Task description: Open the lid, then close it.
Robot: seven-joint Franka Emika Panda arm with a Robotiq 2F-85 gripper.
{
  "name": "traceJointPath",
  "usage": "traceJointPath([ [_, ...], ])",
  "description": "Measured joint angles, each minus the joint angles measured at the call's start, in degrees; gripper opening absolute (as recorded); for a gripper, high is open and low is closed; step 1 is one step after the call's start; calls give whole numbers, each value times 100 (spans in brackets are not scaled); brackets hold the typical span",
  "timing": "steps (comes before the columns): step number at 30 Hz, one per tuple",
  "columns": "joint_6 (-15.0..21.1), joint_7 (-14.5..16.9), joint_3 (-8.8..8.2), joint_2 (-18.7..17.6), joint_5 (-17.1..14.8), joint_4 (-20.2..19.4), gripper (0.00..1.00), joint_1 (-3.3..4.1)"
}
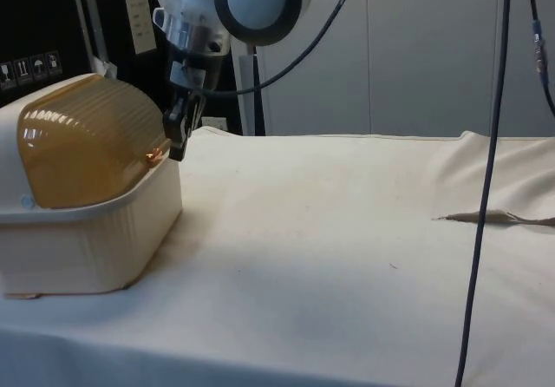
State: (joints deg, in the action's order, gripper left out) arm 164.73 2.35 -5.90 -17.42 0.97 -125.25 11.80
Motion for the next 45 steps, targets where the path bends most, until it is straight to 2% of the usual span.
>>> traceJointPath([
  [9,0,17,0,-6,6,6,0,6],
  [17,0,23,0,-189,6,201,0,6],
  [45,-6,63,6,-160,11,229,0,17],
])
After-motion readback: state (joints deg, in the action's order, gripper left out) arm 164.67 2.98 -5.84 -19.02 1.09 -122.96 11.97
